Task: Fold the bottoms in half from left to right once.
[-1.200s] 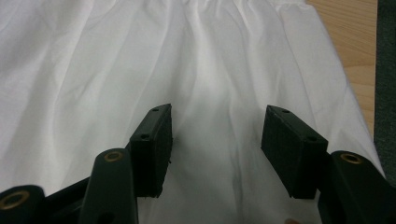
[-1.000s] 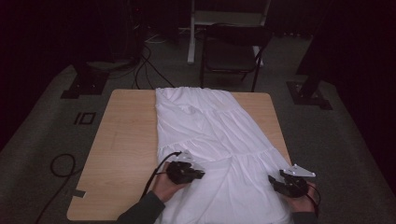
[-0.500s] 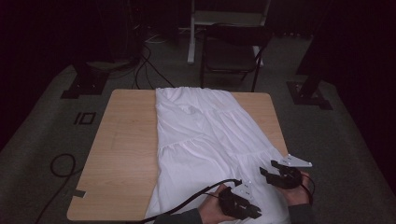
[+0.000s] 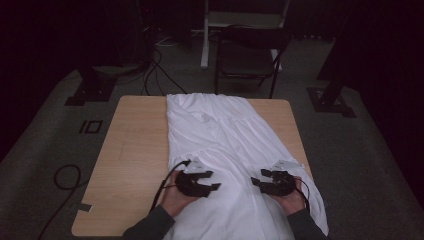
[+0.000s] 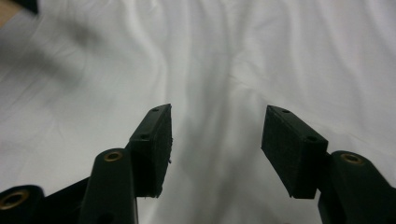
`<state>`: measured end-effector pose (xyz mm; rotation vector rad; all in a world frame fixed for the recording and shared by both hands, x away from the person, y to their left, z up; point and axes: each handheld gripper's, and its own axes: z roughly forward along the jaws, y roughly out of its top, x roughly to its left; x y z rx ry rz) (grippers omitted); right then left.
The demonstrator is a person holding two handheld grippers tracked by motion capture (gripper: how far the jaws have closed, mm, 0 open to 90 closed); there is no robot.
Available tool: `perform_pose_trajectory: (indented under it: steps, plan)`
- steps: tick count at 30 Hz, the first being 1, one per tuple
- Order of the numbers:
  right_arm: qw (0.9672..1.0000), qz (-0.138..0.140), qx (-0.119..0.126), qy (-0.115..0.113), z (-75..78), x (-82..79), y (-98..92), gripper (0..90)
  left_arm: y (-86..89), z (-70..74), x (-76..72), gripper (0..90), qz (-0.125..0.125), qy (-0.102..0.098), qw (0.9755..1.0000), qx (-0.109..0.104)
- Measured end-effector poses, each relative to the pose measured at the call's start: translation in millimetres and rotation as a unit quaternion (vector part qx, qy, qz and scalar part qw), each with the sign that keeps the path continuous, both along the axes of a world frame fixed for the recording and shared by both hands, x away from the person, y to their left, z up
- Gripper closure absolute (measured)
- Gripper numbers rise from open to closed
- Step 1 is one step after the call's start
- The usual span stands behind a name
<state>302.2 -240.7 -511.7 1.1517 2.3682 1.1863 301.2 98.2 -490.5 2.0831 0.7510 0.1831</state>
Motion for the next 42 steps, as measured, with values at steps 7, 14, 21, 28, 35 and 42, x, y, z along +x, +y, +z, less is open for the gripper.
perform_pose_trajectory:
  steps: [7,14,21,28,35,42]
  plan:
    - [0.9978,0.023,-0.034,0.053,-17.2,15.0,22.4,70.4,42.8,-16.1,10.2,42.8,0.068,0.016,0.9976,0.0]
    - [0.9997,0.011,-0.022,0.003,9.0,-1.8,10.7,89.5,44.3,-20.7,6.7,39.1,0.073,0.013,0.9972,-0.005]
    - [0.9951,-0.062,0.005,-0.077,56.7,-28.0,-40.0,89.5,38.1,-25.3,4.6,36.2,0.07,0.011,0.9974,0.01]
    - [0.9846,-0.157,-0.023,-0.073,55.8,-37.1,-95.1,89.5,29.3,-42.4,5.5,34.0,0.074,0.038,0.9961,0.031]
    - [0.9746,-0.212,-0.071,-0.014,10.9,-28.7,-115.7,89.5,19.8,-57.8,10.1,33.6,0.08,0.057,0.9933,0.061]
    - [0.9749,-0.207,-0.074,0.037,-23.9,-13.0,-112.6,89.4,9.8,-57.6,19.6,67.3,0.085,0.055,0.9928,0.064]
